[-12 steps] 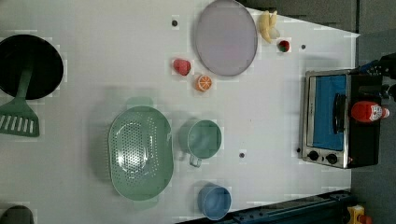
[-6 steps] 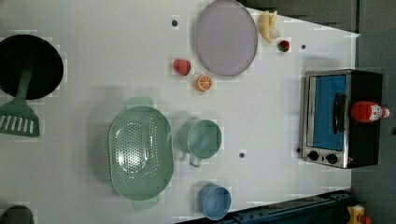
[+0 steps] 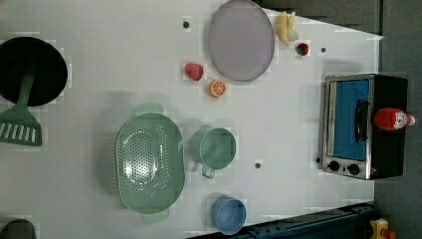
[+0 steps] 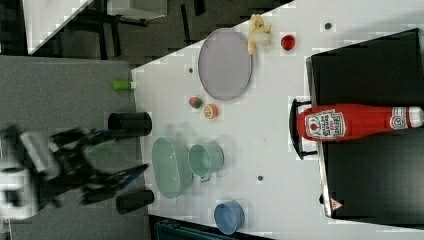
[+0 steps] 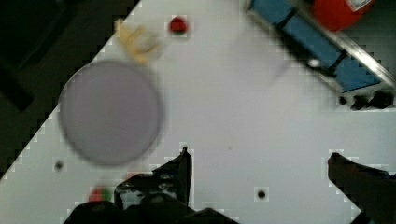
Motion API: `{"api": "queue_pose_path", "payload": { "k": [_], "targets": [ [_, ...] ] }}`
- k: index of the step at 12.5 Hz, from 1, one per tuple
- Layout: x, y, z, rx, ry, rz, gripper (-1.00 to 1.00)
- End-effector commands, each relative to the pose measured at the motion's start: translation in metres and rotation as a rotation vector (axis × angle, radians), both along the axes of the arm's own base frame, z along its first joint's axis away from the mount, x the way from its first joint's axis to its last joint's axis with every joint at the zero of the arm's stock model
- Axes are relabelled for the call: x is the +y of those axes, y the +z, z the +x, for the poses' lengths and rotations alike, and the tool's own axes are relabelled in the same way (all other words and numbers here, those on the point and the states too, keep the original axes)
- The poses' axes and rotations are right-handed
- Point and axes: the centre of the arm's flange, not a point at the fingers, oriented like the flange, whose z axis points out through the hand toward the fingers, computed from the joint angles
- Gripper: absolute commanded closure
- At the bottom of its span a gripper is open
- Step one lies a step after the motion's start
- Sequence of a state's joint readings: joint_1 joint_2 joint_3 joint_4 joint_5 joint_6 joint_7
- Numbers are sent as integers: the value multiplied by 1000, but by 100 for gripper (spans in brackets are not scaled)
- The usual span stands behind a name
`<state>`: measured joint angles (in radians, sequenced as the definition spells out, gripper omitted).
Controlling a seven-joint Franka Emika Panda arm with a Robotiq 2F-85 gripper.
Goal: Pick Ketchup from oven and place it on table.
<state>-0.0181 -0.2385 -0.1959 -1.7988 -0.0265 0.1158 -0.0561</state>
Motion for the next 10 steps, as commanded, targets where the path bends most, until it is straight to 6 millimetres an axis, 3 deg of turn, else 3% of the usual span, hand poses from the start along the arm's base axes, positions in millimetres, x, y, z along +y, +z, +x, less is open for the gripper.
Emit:
{"api": "queue_pose_path", "payload": {
  "k": [1,5,10],
  "targets": [
    [-100,-66,5,62,-151,6,-100],
    [-180,-119,14,31,-290,-46,-100],
    [-243,-186,22,3,-421,-83,-100]
  ]
}}
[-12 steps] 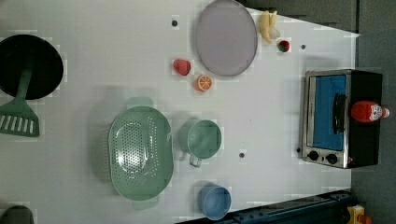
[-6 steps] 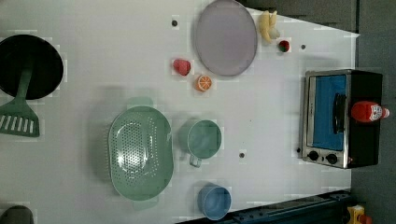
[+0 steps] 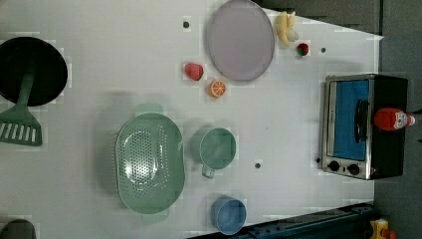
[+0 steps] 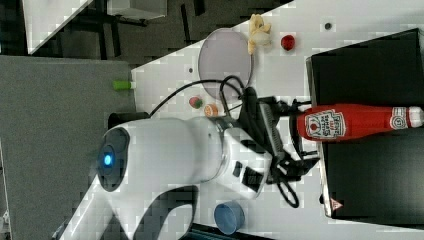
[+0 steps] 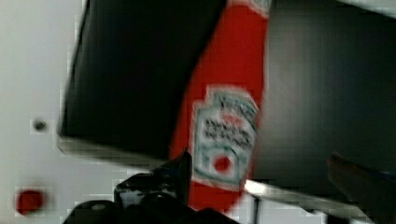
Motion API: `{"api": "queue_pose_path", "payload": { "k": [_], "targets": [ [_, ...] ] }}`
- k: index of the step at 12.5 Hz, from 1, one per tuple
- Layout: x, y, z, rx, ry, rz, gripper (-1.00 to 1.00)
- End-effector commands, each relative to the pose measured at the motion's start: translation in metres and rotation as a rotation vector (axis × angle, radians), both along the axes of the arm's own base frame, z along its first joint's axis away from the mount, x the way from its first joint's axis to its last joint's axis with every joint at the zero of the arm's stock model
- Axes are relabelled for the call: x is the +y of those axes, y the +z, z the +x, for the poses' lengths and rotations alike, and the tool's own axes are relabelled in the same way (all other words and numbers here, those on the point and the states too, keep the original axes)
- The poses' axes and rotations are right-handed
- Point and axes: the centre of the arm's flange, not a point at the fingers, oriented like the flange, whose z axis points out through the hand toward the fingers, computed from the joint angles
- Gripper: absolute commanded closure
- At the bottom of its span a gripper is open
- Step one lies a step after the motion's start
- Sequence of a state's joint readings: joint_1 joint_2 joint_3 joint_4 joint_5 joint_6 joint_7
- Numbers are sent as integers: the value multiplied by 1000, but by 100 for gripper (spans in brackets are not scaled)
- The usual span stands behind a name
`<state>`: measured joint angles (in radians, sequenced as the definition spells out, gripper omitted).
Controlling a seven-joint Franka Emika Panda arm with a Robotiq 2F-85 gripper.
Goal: Pick Ketchup from oven and place it on table.
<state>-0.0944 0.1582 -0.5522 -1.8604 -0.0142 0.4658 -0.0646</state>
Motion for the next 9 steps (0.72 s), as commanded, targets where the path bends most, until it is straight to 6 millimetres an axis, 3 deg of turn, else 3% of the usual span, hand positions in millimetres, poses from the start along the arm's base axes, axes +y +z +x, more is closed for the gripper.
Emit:
{"api": "queue_pose_path", "payload": {
  "k": [1,5,9],
  "targets": [
    [-16,1,12,-115,-25,-15,-100],
    [-32,-46,8,-103,-128,71,-100],
    [-36,-71,11,-100,-165,98,-100]
  ]
}}
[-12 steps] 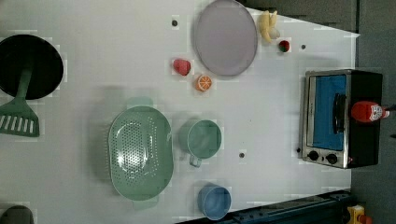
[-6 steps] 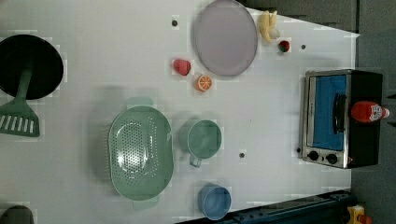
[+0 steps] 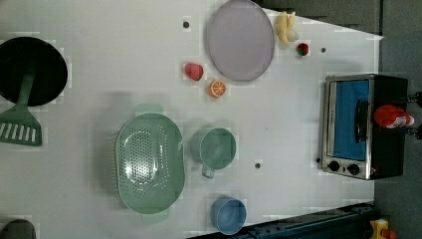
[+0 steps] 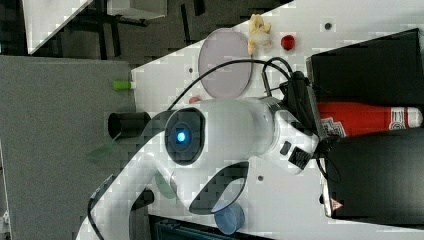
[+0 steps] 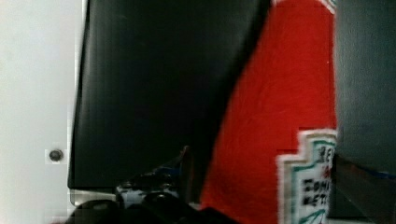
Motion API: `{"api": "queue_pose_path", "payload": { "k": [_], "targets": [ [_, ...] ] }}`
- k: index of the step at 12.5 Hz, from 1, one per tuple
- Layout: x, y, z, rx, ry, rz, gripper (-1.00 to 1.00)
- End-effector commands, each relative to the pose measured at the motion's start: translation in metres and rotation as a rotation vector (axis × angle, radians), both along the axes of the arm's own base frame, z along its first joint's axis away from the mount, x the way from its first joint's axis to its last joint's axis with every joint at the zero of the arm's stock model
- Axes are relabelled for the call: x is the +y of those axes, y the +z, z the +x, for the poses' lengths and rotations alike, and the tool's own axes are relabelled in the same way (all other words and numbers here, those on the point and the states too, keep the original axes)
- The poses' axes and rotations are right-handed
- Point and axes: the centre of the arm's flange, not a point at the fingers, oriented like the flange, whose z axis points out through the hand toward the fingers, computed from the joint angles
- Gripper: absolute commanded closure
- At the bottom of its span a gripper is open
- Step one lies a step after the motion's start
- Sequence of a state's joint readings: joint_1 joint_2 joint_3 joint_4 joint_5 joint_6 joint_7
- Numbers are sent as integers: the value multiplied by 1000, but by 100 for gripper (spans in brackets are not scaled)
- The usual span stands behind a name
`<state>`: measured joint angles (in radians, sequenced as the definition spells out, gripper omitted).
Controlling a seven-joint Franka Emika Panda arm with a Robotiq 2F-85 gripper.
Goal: Pick Ketchup from oven and place it on table.
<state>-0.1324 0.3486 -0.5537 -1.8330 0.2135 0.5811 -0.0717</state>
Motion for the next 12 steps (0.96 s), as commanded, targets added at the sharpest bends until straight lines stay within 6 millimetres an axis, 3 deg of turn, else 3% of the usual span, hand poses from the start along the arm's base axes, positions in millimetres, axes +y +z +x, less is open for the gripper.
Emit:
{"api": "queue_pose_path", "payload": {
  "k": [1,2,4,5,8,12],
  "targets": [
    [-13,3,-12,-40,-40,20,-100],
    [-14,-2,-12,-31,-41,22,-100],
    [-12,-7,-12,-23,-40,25,-43],
    [-12,-5,-12,-26,-39,25,-29],
    [-12,3,-10,-35,-34,18,-29],
    [8,76,12,-44,128,-36,-29]
  ]
}}
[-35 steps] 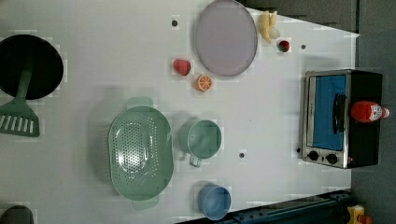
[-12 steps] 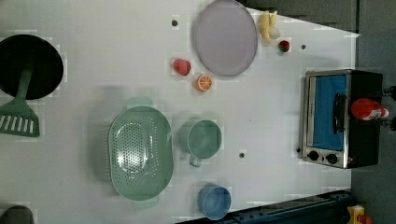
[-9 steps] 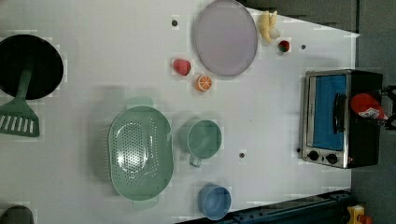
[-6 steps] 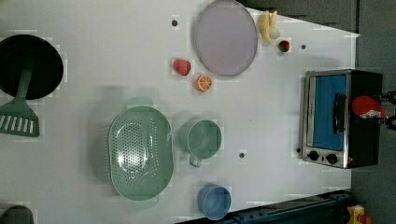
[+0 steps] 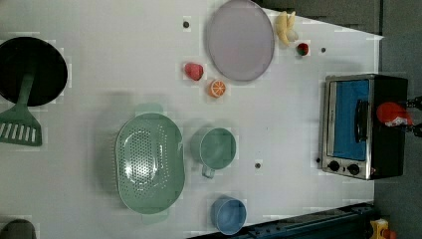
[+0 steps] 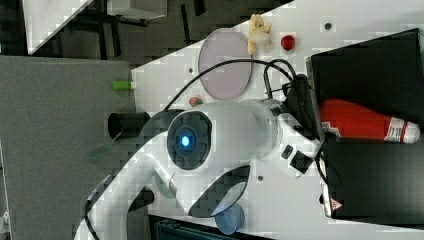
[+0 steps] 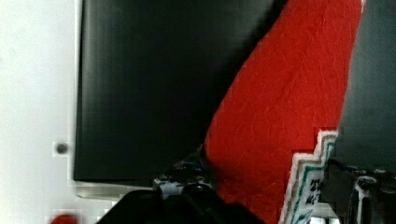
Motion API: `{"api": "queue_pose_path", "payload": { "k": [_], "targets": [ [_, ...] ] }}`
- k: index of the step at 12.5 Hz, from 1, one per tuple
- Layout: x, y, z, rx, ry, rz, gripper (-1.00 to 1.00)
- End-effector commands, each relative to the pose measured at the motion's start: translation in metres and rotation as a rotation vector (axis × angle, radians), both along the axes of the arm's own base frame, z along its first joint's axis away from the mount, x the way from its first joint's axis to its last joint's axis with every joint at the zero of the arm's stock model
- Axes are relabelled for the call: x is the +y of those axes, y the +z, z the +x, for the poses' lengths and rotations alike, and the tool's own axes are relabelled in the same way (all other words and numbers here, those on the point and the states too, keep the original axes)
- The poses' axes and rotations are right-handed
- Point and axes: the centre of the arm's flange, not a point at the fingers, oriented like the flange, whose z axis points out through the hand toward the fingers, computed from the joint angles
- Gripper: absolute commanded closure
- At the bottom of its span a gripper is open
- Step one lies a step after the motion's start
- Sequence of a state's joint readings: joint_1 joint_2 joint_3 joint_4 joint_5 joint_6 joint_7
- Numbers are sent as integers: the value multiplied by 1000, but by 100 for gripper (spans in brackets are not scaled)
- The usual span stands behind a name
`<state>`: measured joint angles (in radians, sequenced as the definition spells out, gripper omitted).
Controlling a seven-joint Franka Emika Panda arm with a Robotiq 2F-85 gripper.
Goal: Pick Ketchup from oven and place it on table.
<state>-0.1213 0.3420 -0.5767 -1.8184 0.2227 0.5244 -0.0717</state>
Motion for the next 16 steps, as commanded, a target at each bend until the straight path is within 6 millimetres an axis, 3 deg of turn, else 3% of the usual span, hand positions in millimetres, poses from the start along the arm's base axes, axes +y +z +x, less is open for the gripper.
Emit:
{"api": "queue_pose_path", "payload": {
  "k": [1,4,6,8,12,16],
  "targets": [
    [21,88,21,-48,205,-66,-29],
    [76,140,41,-67,465,-43,-29],
    [123,158,55,-90,657,-27,-29],
    [177,163,71,-95,852,-6,-29],
    [278,142,94,-74,1072,46,-29],
    [334,84,80,58,1048,91,-29]
  ]
}}
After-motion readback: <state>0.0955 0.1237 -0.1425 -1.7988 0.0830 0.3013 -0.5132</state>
